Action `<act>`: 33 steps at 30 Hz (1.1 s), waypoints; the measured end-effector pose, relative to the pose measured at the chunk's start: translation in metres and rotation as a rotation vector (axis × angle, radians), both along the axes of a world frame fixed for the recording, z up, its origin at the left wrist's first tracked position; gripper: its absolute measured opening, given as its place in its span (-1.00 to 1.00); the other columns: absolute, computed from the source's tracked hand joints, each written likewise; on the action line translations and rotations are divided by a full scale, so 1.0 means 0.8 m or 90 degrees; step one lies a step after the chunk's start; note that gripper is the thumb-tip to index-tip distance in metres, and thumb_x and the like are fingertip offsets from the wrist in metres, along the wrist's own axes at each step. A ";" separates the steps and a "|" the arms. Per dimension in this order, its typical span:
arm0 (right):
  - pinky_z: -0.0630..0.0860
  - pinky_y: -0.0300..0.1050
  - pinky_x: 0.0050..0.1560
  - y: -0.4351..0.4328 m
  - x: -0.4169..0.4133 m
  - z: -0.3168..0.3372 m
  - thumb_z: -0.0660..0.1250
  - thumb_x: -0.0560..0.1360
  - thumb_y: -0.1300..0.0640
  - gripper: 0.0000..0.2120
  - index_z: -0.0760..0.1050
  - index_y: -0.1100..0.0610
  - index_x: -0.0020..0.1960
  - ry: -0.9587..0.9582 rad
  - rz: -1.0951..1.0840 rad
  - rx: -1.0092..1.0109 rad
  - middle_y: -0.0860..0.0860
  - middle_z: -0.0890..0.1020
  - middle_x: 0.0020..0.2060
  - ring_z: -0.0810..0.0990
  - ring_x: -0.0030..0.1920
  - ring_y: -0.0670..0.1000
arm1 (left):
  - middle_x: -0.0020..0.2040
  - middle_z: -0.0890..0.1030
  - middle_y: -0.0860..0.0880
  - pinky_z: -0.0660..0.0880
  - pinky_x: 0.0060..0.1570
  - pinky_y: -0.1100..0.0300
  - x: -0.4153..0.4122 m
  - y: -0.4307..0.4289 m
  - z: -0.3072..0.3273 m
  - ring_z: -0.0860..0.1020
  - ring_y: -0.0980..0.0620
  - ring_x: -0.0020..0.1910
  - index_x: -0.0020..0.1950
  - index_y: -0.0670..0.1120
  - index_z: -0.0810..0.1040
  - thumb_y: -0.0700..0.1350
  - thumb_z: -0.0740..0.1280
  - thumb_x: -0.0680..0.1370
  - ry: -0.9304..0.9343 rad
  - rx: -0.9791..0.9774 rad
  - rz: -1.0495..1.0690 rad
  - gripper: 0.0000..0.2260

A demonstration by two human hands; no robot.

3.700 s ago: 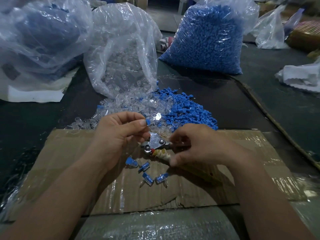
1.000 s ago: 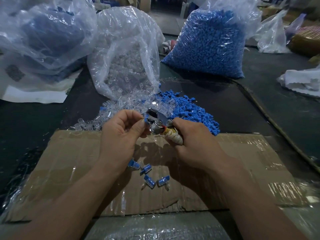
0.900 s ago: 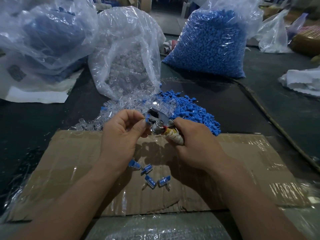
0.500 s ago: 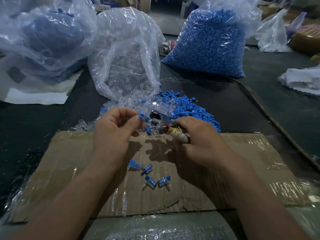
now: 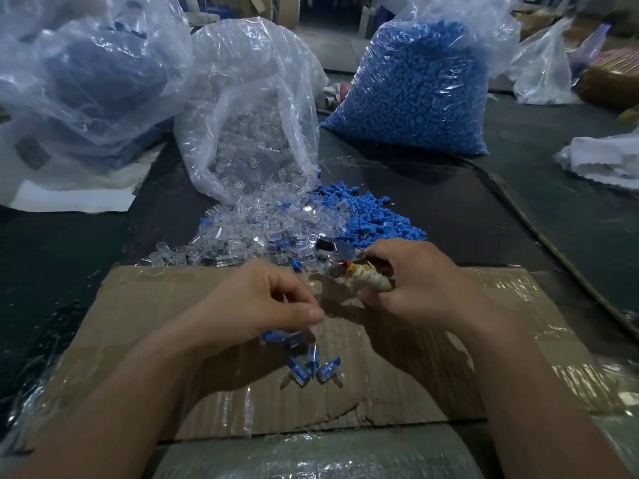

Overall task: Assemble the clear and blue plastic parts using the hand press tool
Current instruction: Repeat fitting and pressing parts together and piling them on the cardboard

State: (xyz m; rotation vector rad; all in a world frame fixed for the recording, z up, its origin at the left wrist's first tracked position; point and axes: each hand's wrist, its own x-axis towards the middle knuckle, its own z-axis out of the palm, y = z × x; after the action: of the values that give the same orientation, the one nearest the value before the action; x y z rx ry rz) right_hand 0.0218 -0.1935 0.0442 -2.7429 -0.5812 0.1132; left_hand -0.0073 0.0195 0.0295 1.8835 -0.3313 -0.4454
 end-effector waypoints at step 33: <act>0.29 -0.23 -0.24 0.018 -0.004 -0.004 -0.05 0.13 -0.52 -0.21 0.52 -0.06 0.09 0.089 0.056 -0.081 -0.18 0.38 -0.18 0.33 -0.19 -0.20 | 0.00 0.32 0.11 0.35 -0.09 0.27 0.026 -0.006 -0.035 0.37 0.17 0.00 0.28 0.16 0.42 0.03 0.21 0.56 -0.303 0.406 0.178 -0.71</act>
State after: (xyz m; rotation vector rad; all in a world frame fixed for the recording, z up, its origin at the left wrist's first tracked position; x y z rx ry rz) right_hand 0.0189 -0.1791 0.0411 -2.8025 -0.6773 0.3715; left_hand 0.0134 0.0147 0.0012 2.6159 -0.2443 0.1200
